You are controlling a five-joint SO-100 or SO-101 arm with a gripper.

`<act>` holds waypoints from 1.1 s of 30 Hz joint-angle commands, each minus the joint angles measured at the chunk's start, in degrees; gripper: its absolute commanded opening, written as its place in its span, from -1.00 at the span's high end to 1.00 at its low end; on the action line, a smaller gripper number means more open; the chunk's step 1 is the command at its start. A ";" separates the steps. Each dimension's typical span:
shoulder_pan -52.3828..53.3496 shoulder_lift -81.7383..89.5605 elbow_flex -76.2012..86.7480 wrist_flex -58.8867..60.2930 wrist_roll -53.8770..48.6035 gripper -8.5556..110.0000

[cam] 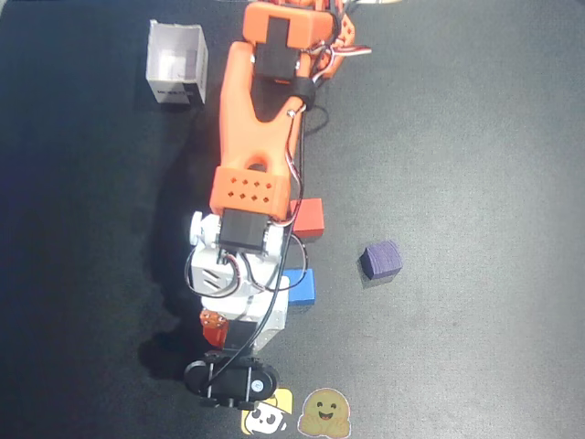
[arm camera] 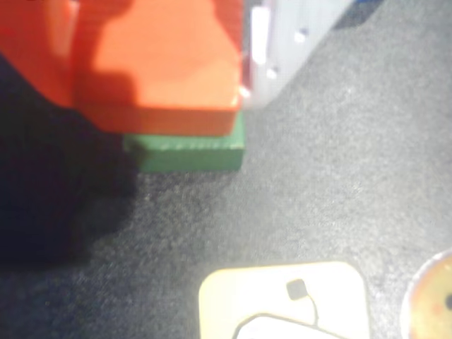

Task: Put the orange cube on top of the green cube.

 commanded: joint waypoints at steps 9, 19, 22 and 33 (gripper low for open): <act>0.00 0.62 -2.64 -0.88 -0.18 0.75; 0.00 0.35 -2.37 -0.88 -0.18 0.74; -0.09 0.26 -2.37 -0.88 -0.18 0.68; -0.18 0.09 -2.29 -0.97 0.18 0.63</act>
